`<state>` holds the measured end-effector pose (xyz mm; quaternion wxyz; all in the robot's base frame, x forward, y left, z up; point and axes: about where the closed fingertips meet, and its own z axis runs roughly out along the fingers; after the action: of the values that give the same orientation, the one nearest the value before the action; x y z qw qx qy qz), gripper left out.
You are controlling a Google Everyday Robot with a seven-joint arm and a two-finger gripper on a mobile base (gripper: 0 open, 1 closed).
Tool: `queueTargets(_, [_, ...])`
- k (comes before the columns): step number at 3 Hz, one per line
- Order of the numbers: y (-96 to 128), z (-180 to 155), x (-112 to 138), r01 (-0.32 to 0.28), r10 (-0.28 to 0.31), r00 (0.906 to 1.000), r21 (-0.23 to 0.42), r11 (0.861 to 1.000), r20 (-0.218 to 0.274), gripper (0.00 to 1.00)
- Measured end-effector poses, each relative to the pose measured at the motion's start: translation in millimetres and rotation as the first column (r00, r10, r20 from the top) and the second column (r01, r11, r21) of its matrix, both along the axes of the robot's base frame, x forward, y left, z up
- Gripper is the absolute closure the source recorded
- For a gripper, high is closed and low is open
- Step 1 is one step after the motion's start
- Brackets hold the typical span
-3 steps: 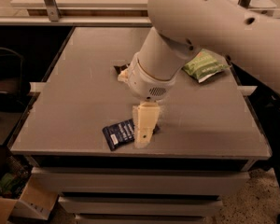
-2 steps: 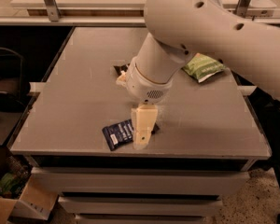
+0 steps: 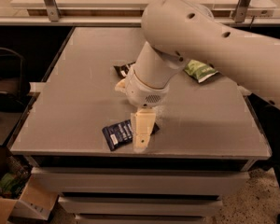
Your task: Pick rxbar blueberry
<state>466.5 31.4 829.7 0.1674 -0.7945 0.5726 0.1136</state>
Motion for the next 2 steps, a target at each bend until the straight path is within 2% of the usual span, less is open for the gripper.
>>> queueTargets(1, [1.4, -5.9, 1.4, -0.012, 0.012, 0.9999, 0.001, 1.0, -0.01, 0.0])
queueTargets(2, [1.8, -9.5, 2.3, -0.023, 0.023, 0.9996, 0.004, 1.0, -0.019, 0.16])
